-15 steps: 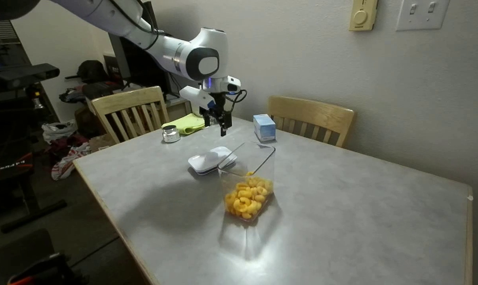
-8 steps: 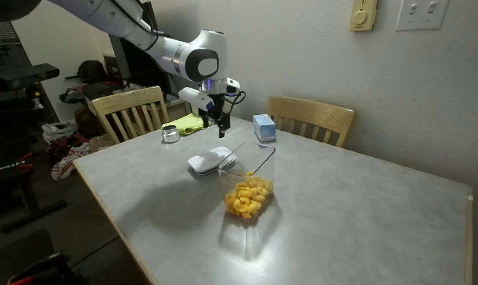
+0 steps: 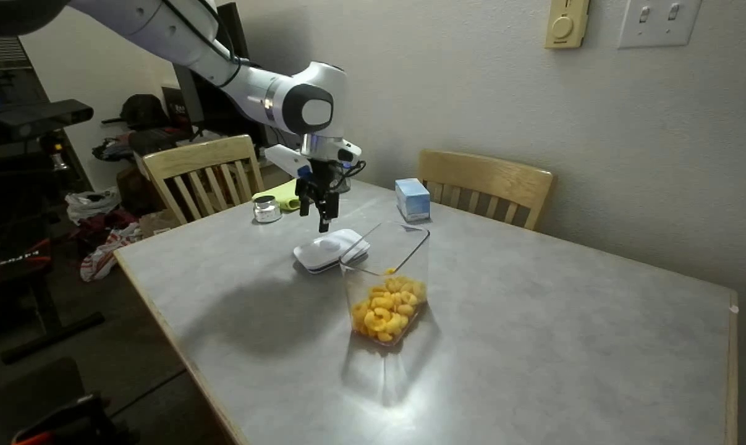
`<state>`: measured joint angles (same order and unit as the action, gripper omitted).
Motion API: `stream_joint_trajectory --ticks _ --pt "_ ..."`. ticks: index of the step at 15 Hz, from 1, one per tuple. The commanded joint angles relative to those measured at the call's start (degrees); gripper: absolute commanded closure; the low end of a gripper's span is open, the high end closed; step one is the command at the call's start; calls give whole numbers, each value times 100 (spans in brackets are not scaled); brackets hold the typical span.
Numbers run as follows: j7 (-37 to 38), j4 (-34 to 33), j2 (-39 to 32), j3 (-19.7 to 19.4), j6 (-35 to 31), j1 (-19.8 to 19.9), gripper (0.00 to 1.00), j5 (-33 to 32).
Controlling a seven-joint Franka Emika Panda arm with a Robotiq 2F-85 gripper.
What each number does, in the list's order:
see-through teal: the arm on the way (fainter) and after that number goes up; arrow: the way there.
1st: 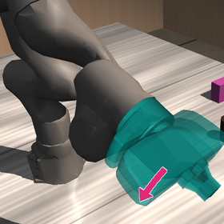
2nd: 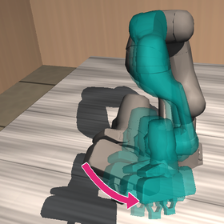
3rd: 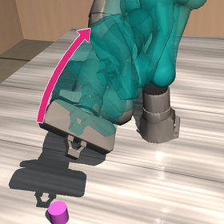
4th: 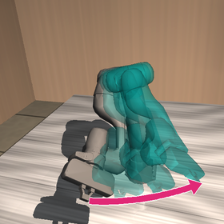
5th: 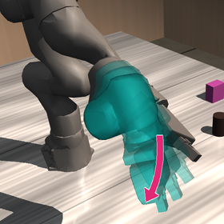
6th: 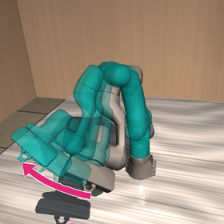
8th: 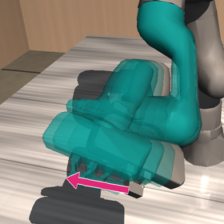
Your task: Put the white lid on top of the food container
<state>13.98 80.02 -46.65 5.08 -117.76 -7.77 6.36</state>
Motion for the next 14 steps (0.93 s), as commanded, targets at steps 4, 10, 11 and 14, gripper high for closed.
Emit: stream_joint_trajectory --ticks 4,10,11,14 --pt "669 562 347 -370 238 -210 0 -120" --pt "-394 1172 437 -292 -1162 -71 0 -337" --pt "-630 1240 415 -250 -1501 -32 0 -366" --pt "-1215 1396 359 -147 -2115 89 0 -363"
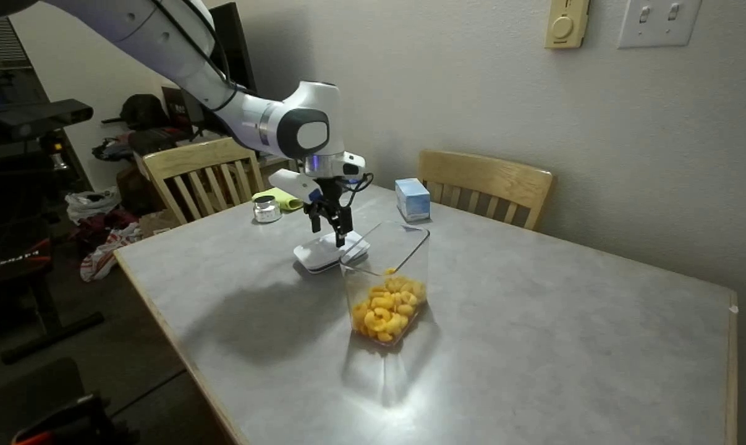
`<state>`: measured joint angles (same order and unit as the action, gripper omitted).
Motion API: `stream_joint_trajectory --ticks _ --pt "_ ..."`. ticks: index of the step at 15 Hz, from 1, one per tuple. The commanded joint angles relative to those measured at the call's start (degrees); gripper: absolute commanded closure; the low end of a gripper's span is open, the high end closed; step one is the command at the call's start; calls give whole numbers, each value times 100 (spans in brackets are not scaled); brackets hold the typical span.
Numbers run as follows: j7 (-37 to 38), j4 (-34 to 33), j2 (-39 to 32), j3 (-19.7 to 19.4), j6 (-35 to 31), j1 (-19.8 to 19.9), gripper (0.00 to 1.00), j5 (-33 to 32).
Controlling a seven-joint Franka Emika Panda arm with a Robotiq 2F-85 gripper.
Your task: Put the white lid on top of the food container
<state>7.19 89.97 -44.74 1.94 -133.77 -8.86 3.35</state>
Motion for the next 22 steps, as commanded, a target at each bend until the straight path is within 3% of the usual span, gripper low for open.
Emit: stream_joint_trajectory --ticks 1,4,9,13,18,22 --pt "-695 459 172 205 -645 241 0 -43" --pt "-879 598 246 281 -647 320 0 21" --pt "-476 842 485 183 -551 215 0 30" --pt "347 1014 758 41 -417 72 0 63" --pt "1946 1181 961 -138 -543 -100 0 372" --pt "2617 1190 927 -166 -667 -142 0 588"
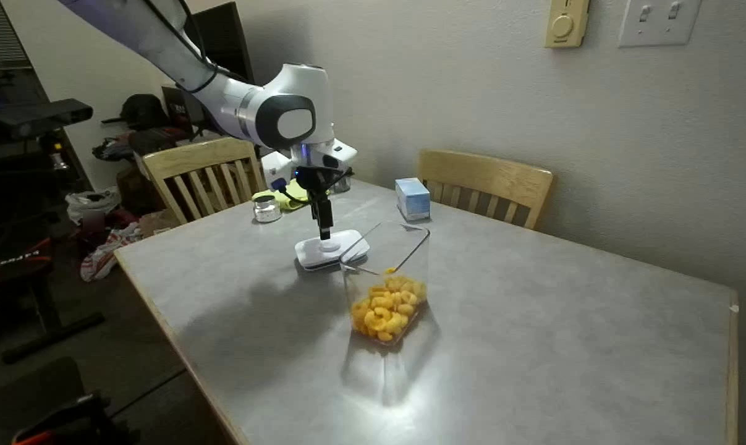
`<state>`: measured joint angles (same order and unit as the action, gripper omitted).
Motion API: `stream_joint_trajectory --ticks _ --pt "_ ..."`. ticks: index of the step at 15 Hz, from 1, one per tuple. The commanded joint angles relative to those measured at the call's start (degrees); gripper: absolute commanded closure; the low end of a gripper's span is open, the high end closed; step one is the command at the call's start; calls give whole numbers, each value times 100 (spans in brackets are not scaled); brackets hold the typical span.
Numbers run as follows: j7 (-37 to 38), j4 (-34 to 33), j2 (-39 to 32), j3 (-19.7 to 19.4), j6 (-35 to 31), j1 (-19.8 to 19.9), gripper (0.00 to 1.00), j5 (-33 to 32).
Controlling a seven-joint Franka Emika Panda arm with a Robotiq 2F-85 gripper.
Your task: Put the white lid on top of the food container
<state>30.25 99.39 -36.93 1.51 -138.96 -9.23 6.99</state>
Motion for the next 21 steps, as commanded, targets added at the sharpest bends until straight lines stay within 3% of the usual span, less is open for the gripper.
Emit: stream_joint_trajectory --ticks 1,9,21 --pt "386 254 125 -112 -181 -92 0 248" --pt "450 457 -23 -251 -340 -20 0 126" --pt "-258 -178 -346 -354 -276 70 0 47"
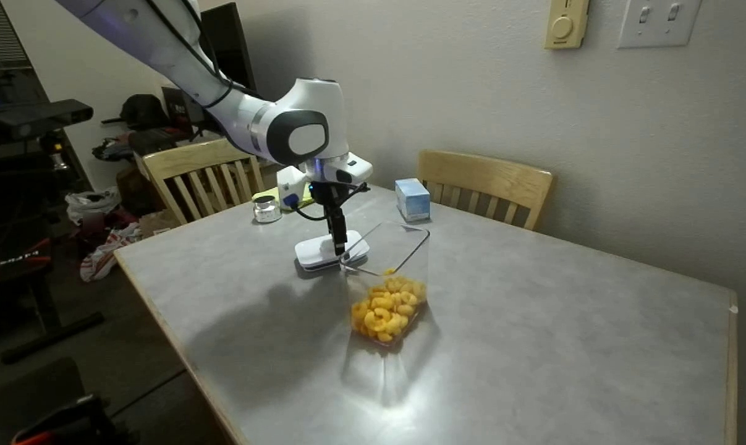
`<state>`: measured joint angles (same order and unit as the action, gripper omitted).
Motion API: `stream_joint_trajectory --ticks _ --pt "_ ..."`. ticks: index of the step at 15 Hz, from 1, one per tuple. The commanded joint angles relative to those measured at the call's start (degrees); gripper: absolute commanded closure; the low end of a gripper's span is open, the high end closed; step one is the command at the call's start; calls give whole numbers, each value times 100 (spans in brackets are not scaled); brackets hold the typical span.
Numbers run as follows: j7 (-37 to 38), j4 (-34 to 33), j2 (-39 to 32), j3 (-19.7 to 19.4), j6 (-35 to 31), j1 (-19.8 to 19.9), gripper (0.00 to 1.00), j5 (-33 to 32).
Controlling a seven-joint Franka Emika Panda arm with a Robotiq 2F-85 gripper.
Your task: Put the white lid on top of the food container
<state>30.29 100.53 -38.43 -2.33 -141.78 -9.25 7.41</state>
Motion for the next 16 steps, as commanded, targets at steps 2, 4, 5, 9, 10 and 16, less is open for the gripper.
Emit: stream_joint_trajectory --ticks 2,4,5,9,10,16 --pt "-423 -487 -325 90 12 108 0 39" --pt "-601 -719 -503 151 10 136 0 64" --pt "-690 -867 -604 188 31 148 0 73" --pt "-935 -1376 -933 295 234 154 0 85" --pt "-966 -1470 -986 325 268 156 0 103" --pt "-726 -1542 -842 331 691 31 0 109"
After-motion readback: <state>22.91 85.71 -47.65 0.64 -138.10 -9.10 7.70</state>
